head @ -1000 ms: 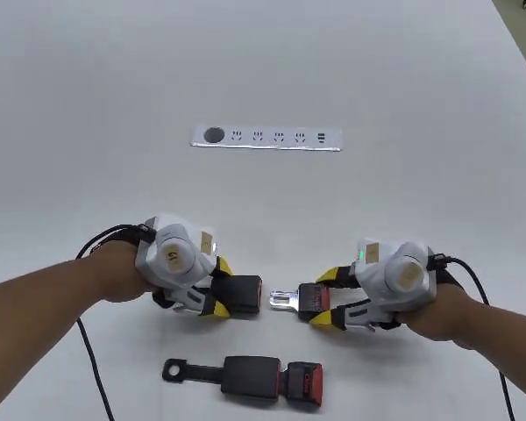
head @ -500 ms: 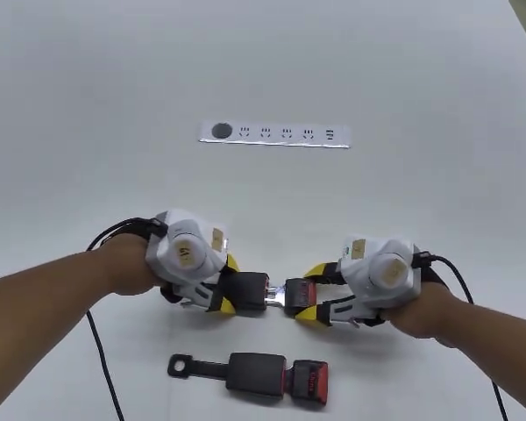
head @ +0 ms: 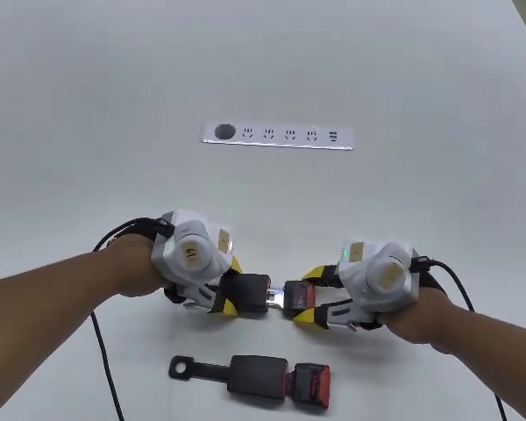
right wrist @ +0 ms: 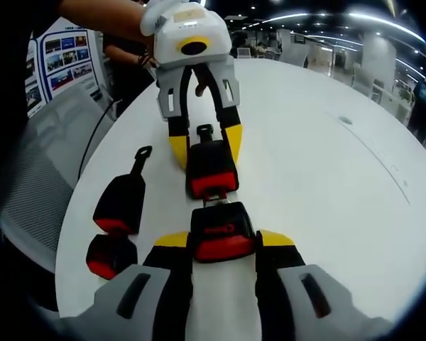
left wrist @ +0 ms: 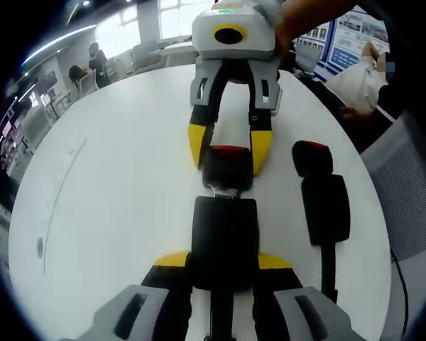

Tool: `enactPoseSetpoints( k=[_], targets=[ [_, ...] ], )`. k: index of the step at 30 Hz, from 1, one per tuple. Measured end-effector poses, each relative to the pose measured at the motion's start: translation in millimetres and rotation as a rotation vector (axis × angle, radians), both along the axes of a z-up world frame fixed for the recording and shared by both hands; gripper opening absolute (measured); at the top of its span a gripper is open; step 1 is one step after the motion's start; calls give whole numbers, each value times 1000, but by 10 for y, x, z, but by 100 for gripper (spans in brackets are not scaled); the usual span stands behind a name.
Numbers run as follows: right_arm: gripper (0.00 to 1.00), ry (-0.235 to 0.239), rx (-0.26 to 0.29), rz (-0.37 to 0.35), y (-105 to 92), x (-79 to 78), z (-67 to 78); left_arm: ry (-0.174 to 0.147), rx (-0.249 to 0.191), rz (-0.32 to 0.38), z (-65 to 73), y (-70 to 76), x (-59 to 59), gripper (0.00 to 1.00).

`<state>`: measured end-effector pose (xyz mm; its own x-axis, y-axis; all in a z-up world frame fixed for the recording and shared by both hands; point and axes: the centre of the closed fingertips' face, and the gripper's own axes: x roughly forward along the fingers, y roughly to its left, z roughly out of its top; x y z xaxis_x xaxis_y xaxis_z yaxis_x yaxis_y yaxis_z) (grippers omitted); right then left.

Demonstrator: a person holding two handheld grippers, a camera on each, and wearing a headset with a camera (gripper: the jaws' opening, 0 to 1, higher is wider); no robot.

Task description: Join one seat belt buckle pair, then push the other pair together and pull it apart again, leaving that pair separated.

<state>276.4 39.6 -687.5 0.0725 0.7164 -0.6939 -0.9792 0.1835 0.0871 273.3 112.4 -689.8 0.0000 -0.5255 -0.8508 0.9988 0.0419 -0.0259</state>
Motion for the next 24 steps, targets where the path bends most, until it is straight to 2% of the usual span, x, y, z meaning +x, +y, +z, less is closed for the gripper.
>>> enactPoseSetpoints(
  k=[2,4,10,24],
  targets=[
    [31,8,17,-19,71,14,-14,2,4,3,3,-7,-1,33],
    [31,-3,11,-19,134,1,-15,2,11,1,1,-4,0,33],
    [31,3,7,-23,128,11,-27,3,0,-3,1,-1,2,33],
    [31,-1,-12,-8,144,-27,-49,5,15,-23,-15,5,-1,33]
  ],
)
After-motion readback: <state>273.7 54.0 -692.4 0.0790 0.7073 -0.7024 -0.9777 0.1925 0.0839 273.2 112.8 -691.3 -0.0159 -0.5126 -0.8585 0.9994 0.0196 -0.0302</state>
